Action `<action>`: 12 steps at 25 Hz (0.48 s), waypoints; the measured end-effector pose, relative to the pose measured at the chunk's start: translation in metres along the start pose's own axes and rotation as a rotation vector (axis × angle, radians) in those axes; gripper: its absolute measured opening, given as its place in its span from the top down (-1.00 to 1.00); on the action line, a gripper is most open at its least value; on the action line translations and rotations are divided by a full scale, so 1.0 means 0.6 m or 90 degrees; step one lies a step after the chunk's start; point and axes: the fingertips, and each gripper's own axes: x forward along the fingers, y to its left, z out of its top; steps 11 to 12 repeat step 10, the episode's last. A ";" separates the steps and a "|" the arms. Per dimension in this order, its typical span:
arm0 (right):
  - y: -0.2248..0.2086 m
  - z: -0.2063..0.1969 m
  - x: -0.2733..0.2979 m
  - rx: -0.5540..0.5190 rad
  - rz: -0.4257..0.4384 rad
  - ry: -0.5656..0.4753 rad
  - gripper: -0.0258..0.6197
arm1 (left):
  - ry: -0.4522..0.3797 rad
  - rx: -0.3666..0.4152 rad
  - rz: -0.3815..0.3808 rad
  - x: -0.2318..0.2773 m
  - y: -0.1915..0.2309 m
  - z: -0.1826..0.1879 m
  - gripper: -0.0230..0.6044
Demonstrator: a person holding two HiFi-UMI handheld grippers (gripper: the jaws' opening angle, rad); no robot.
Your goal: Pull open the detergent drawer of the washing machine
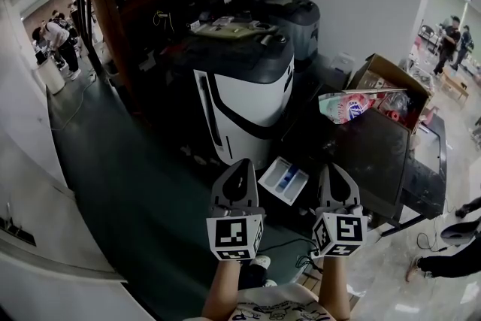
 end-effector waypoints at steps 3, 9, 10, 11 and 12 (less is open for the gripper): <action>-0.002 0.000 0.001 0.002 -0.001 0.001 0.88 | 0.000 -0.003 -0.001 0.002 -0.001 0.000 0.88; -0.002 0.005 0.007 0.004 -0.003 0.002 0.88 | -0.001 0.002 -0.003 0.009 0.002 0.002 0.88; -0.003 0.006 0.008 0.004 -0.003 0.001 0.88 | -0.001 0.003 -0.003 0.011 0.003 0.002 0.88; -0.003 0.006 0.008 0.004 -0.003 0.001 0.88 | -0.001 0.003 -0.003 0.011 0.003 0.002 0.88; -0.003 0.006 0.008 0.004 -0.003 0.001 0.88 | -0.001 0.003 -0.003 0.011 0.003 0.002 0.88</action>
